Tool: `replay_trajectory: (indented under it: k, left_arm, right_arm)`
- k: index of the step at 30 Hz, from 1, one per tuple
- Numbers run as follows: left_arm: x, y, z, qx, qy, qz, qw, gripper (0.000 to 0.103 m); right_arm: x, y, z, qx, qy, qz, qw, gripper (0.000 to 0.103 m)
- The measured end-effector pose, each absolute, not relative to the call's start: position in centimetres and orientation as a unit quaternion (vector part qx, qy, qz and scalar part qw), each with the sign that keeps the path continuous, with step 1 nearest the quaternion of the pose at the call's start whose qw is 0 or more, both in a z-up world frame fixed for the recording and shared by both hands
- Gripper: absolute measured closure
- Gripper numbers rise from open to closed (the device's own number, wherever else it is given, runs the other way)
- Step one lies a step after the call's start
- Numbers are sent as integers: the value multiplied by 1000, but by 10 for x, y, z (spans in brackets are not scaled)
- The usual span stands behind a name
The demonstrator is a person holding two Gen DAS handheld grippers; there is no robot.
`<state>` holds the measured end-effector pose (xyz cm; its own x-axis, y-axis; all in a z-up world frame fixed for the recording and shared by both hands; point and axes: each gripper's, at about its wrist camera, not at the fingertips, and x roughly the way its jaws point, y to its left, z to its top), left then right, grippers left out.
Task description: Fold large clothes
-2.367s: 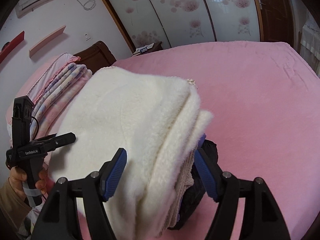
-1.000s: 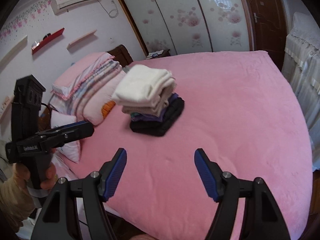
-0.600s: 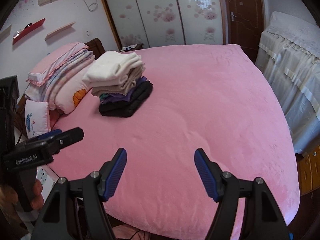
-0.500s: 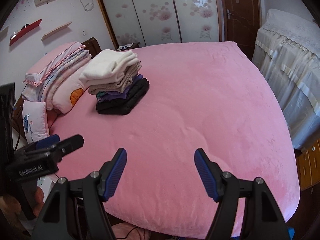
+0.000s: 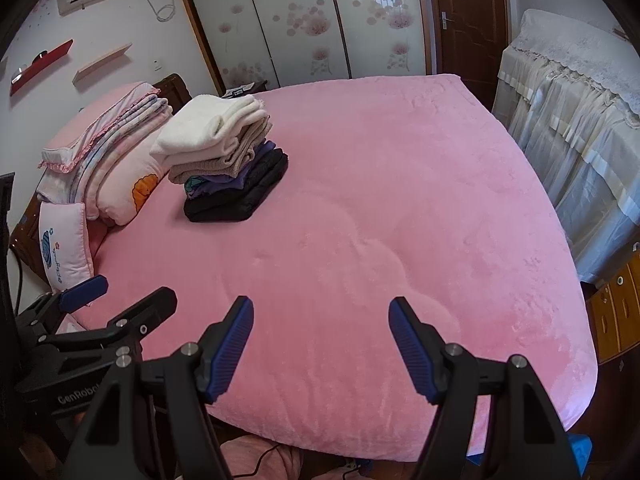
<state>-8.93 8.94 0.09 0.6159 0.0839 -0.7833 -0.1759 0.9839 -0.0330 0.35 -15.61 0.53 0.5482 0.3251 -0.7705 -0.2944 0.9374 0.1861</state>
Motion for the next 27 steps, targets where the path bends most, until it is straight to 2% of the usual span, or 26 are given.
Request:
replay_trajectory:
  k: [27]
  left_arm:
    - [-73,81,3,-61,441,61,894,1]
  right_arm:
    - [16,-169,9,14,444,154,882,32]
